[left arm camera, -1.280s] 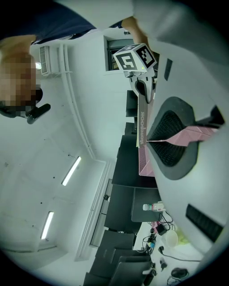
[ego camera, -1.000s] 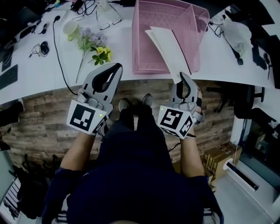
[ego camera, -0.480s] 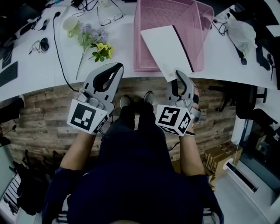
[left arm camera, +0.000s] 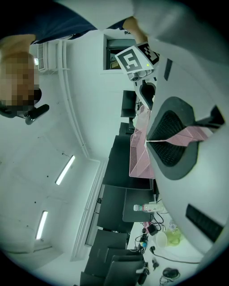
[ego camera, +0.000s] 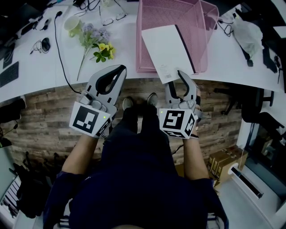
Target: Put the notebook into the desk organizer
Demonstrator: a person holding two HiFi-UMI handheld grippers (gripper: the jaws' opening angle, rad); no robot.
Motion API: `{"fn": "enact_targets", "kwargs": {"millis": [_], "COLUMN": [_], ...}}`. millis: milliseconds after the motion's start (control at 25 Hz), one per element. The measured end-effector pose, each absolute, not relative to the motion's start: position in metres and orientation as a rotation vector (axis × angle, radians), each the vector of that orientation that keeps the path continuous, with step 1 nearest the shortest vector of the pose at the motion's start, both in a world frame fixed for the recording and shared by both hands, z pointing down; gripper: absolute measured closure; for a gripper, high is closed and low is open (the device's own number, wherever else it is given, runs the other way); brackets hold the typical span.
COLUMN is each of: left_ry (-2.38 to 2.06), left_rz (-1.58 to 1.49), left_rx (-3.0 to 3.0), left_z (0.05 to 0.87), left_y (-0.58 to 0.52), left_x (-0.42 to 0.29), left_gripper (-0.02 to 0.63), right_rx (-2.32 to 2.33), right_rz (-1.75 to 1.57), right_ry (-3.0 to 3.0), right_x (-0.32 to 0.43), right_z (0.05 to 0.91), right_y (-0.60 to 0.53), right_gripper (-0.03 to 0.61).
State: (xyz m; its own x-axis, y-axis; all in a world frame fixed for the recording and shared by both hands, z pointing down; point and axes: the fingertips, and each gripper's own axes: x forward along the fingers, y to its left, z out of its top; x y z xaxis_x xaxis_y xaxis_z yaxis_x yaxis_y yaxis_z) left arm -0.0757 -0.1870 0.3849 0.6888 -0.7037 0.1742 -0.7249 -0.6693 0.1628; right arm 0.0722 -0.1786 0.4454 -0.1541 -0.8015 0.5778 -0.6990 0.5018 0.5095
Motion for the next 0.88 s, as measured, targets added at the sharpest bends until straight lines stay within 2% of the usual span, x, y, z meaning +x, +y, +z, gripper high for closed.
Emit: {"fn": "enact_targets", "kwargs": {"millis": [280,880], "left_ry": [-1.163,-1.166], "left_rz": [0.146,0.14], "left_rx": [2.68,2.718], "left_z": [0.383,0.37], "left_y": [-0.179,-0.164], "left_x": [-0.072,-0.067], "left_gripper": [0.58,0.58], "right_rx": [1.208,1.195], "right_rz": [-0.154,-0.119], "right_ry": [-1.943,-2.02], "right_x": [0.069,0.067], "right_z": [0.446,0.439], "right_y": [-0.169,-0.145], "right_gripper": [0.373,0.357]}}
